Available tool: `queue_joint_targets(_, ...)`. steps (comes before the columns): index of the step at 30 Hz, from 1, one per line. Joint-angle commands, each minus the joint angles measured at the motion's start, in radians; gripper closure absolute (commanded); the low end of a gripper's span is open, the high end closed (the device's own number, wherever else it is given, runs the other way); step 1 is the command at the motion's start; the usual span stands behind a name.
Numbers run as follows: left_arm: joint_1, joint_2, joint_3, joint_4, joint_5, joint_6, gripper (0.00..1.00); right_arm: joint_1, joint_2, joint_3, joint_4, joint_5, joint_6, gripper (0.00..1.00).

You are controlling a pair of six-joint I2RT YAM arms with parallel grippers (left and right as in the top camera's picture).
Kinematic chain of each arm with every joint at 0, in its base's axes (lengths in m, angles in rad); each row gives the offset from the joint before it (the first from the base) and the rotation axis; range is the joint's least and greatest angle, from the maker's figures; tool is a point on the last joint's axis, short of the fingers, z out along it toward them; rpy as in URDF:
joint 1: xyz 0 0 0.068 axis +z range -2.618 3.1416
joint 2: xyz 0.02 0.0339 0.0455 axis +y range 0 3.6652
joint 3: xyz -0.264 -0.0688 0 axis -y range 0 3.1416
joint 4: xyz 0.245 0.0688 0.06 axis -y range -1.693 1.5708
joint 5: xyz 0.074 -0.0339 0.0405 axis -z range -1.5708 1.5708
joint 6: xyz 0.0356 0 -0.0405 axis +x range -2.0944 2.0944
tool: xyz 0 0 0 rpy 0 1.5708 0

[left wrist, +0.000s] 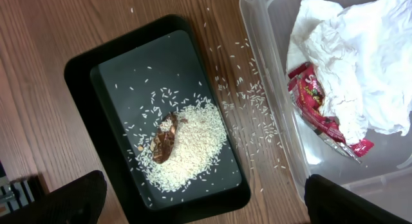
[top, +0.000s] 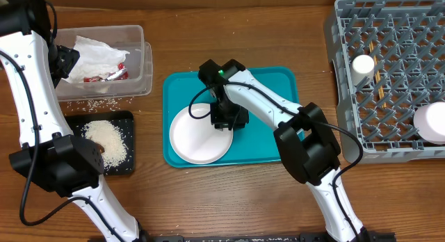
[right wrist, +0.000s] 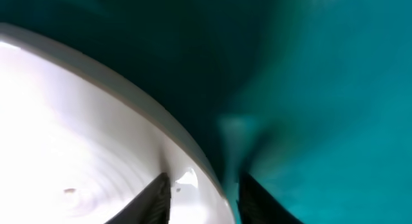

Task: Sort waste into correct bins and load items into the dishwasher
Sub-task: 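Lift the white plate and carry it right to the dish rack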

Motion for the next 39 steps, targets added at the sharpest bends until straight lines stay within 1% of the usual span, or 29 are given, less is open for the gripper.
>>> queue_joint_targets(1, -0.007, -0.019, 0.000, -0.003, -0.007, -0.013, 0.00, 0.003, 0.009, -0.028, -0.013, 0.022, 0.001, 0.75)
queue_joint_targets(3, -0.008, -0.019, 0.000, -0.003, -0.007, -0.013, 0.00, 0.002, 0.009, -0.005, -0.039, 0.032, 0.001, 0.80)
queue_joint_targets(4, -0.007, -0.019, 0.000, -0.003, -0.007, -0.013, 0.00, 0.000, 0.008, 0.007, -0.053, 0.037, 0.000, 0.84)
queue_joint_targets(6, -0.007, -0.019, 0.000, -0.003, -0.007, -0.013, 0.00, -0.012, 0.008, 0.054, -0.102, 0.060, -0.004, 0.96)
queue_joint_targets(8, -0.007, -0.019, 0.000, -0.003, -0.007, -0.013, 0.00, -0.035, 0.008, 0.121, -0.170, 0.085, -0.036, 0.96)
queue_joint_targets(9, -0.007, -0.019, 0.000, -0.003, -0.007, -0.013, 0.00, -0.064, 0.008, 0.204, -0.253, 0.128, -0.050, 0.96)
queue_joint_targets(12, -0.007, -0.019, 0.000, -0.003, -0.007, -0.013, 0.00, -0.125, 0.008, 0.369, -0.387, 0.233, -0.053, 0.96)
queue_joint_targets(13, -0.007, -0.019, 0.000, -0.003, -0.007, -0.013, 0.00, -0.151, -0.002, 0.411, -0.388, 0.225, -0.116, 0.96)
queue_joint_targets(14, -0.007, -0.019, 0.000, -0.003, -0.007, -0.013, 0.00, -0.177, -0.019, 0.439, -0.387, 0.228, -0.138, 0.96)
queue_joint_targets(20, -0.007, -0.019, 0.000, -0.003, -0.007, -0.013, 0.00, -0.405, -0.126, 0.590, -0.387, 0.270, -0.155, 0.96)
queue_joint_targets(23, -0.007, -0.019, 0.000, -0.002, -0.007, -0.013, 0.00, -0.546, -0.177, 0.634, -0.386, 0.383, -0.154, 0.96)
queue_joint_targets(27, -0.007, -0.019, 0.000, -0.003, -0.007, -0.013, 0.00, -0.731, -0.209, 0.666, -0.358, 0.464, -0.154, 0.96)
queue_joint_targets(33, -0.007, -0.019, 0.000, -0.003, -0.007, -0.013, 0.00, -0.965, -0.206, 0.661, -0.208, 0.489, -0.154, 0.96)
queue_joint_targets(35, -0.007, -0.019, 0.000, -0.003, -0.007, -0.013, 0.00, -1.011, -0.206, 0.650, -0.145, 0.490, -0.158, 0.96)
queue_joint_targets(39, -0.007, -0.019, 0.000, -0.003, -0.007, -0.013, 0.00, -1.069, -0.206, 0.591, 0.019, 0.490, -0.265, 0.96)
